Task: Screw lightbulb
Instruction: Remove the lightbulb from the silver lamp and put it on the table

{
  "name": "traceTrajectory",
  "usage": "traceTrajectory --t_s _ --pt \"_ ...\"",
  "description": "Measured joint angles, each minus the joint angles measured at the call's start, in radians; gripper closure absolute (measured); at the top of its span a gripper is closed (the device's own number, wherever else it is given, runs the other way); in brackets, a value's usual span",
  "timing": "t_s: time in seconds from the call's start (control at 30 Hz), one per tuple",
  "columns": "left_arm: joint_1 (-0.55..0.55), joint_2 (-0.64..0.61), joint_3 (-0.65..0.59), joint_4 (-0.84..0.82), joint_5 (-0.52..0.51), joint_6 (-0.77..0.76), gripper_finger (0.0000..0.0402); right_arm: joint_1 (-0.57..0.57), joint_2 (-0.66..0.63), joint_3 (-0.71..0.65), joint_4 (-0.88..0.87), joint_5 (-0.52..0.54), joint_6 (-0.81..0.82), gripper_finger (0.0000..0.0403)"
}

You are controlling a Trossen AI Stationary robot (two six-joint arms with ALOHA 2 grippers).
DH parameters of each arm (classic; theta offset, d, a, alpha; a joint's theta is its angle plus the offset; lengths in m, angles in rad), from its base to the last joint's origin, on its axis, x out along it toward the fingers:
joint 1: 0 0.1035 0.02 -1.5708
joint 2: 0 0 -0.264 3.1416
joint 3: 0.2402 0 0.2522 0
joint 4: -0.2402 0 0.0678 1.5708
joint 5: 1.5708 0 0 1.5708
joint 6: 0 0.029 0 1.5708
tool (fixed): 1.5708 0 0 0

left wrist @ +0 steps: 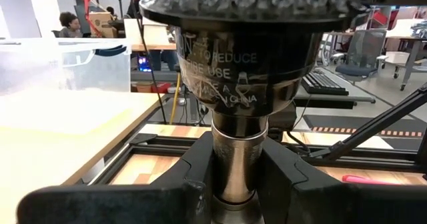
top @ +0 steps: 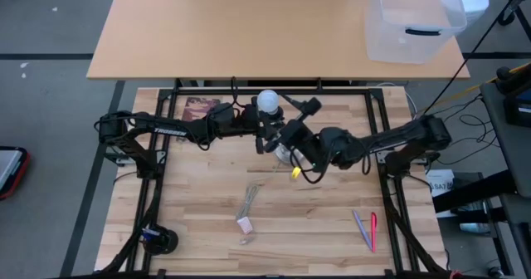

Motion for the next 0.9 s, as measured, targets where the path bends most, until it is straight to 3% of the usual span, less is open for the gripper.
traceTrajectory --t_s 0.57,0.9 --pt "0.0 0.0 0.0 0.0 -0.001 0.002 0.0326 -0.062 0.06 0.0 0.091 -0.014 0.009 0.0051" --pt "0.0 0.0 0.0 0.0 0.0 0.006 0.0326 -0.062 0.058 0.0 0.084 -0.036 0.008 0.0132"
